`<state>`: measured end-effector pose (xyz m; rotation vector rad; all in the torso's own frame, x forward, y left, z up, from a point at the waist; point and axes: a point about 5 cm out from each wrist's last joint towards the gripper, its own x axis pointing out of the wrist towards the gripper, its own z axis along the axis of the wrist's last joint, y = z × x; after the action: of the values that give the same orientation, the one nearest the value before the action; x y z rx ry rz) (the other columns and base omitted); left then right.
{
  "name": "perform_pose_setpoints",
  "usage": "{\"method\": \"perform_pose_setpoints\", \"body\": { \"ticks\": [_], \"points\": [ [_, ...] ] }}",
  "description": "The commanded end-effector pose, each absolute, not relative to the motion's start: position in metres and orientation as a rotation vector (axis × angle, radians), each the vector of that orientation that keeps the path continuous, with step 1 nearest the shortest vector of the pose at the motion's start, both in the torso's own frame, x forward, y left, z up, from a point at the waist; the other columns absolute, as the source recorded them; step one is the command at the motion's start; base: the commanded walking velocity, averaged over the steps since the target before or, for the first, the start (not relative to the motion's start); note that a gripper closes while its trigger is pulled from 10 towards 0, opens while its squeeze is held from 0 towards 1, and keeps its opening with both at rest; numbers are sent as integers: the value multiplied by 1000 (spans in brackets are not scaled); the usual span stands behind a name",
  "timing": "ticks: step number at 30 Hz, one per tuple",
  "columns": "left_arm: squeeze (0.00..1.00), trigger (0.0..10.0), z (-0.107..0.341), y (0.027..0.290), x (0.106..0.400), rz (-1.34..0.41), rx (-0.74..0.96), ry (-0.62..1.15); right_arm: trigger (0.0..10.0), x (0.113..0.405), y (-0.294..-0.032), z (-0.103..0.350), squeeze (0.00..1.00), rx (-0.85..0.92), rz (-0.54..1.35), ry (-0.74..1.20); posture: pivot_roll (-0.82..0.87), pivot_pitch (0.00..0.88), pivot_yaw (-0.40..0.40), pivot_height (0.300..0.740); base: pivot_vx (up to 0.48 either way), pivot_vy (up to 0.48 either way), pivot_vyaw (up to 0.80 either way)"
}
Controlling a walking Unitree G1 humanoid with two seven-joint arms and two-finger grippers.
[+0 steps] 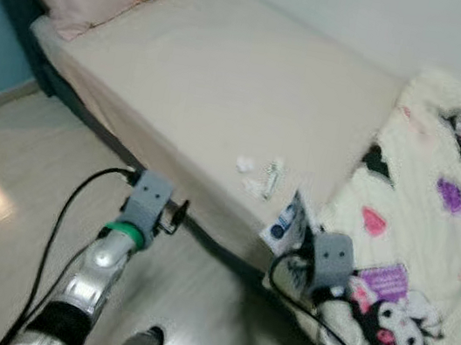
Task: Clean up the room
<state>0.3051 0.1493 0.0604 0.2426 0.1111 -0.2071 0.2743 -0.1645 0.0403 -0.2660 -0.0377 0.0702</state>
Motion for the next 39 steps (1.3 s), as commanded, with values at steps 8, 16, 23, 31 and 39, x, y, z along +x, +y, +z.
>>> {"method": "perform_pose_setpoints", "body": {
  "ticks": [8,16,23,31,39],
  "points": [
    [0,10000,54,148,302,-209,256,130,10000,274,-166,42,0,-238,52,-56,-8,51,13,740,431,0,434],
    [0,10000,55,148,303,-200,259,131,10000,275,-164,43,0,-240,65,-55,-8,51,13,740,469,0,0],
    [0,10000,54,148,302,-197,259,134,10000,274,-164,42,0,-233,88,-54,-10,52,13,740,469,0,318],
    [0,10000,53,149,303,-188,260,138,10000,274,-162,43,0,-229,115,-59,-10,52,13,740,469,0,714],
    [0,10000,52,150,303,-180,260,138,10000,276,-162,48,0,-224,116,-81,-10,52,13,740,469,0,490]
  ]
}}
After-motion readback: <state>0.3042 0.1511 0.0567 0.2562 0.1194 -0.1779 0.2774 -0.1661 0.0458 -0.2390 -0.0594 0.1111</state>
